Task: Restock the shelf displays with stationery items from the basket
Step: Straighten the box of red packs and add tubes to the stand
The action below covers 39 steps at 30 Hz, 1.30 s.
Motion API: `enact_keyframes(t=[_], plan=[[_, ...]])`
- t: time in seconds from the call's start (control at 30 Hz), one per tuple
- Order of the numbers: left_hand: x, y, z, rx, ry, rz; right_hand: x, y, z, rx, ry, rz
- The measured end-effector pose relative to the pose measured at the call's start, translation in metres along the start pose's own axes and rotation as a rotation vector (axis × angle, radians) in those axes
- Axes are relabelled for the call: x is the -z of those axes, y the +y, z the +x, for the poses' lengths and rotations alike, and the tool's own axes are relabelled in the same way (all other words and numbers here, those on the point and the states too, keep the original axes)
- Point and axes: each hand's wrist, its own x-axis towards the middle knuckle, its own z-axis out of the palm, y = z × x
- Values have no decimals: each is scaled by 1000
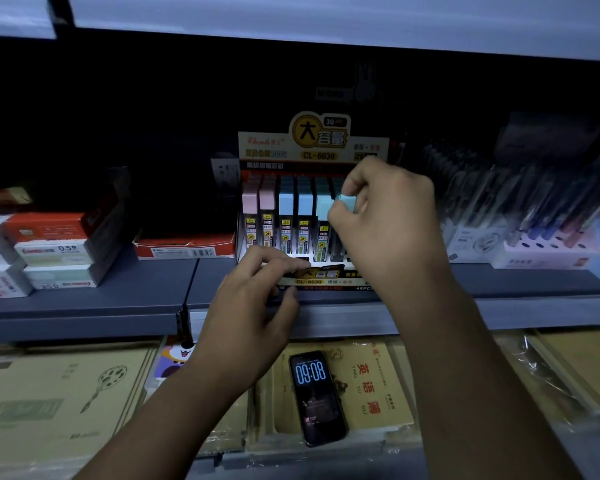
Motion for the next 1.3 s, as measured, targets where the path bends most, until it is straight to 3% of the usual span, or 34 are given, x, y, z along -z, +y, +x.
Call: enact_keyframes(t=[0.2,0.43,0.7,1.0,1.3], plan=[[0,0,0,0,1,-11,13,-7,10,22,227,58],[2,0,-1,1,-17,1,24,9,8,-37,43,43],[-3,2,0,-12,-8,26,28,24,10,-60,11,102],[-19,14,5,-75,-20,61,38,31,8,23,-93,255],[-24,18,7,-55,16,85,42,29,10,79,-172,210]])
